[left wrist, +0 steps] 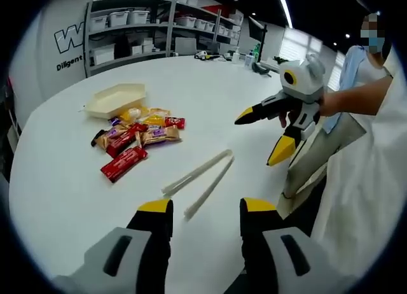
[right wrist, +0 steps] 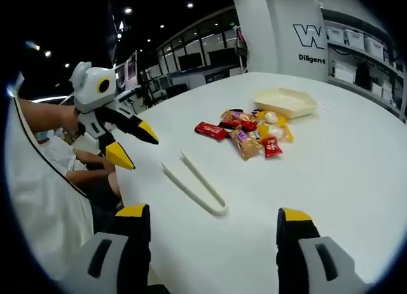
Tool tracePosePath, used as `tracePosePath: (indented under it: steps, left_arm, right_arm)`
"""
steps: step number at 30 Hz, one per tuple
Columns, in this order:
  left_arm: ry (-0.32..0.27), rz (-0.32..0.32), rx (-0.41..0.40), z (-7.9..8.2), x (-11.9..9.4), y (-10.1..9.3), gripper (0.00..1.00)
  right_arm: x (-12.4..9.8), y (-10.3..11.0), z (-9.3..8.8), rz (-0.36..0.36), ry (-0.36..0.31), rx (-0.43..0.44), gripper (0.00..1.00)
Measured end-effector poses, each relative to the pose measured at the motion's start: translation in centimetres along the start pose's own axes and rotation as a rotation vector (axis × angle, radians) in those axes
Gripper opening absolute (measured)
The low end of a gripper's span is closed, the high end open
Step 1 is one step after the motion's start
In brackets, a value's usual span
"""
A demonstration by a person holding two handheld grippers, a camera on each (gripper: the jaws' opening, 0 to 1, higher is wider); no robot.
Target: Place the target food into the container with the food tongs after gripping and lifting it, then release it inside without dropping or visibly crushing the food.
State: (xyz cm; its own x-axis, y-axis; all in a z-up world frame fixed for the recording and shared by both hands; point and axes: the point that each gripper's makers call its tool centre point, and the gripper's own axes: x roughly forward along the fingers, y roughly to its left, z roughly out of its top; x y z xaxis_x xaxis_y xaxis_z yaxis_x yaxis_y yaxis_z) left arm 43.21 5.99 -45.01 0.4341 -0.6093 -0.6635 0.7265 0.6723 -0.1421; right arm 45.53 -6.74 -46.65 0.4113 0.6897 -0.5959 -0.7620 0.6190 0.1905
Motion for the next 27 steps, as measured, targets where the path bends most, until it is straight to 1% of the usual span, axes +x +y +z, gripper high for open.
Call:
tracePosePath:
  steps: [6, 10, 20, 27]
  left_arm:
    - [0.014, -0.012, 0.000, -0.3, 0.7, 0.2, 0.39]
    - [0.023, -0.016, 0.019, -0.6, 1.2, 0.3, 0.35]
    - [0.048, -0.029, 0.045, -0.9, 2.2, 0.4, 0.32]
    - [0.065, -0.030, 0.063, -1.1, 3.0, 0.7, 0.29]
  right_arm:
    - [0.6, 0.2, -0.2, -0.001, 0.001, 0.004, 0.77]
    - [1.1, 0.3, -0.2, -0.002, 0.001, -0.005, 0.76]
    - [2.1, 0.5, -0.5, 0.004, 0.012, -0.012, 0.73]
    - [2.6, 0.6, -0.3, 0.011, 0.018, -0.024, 0.71]
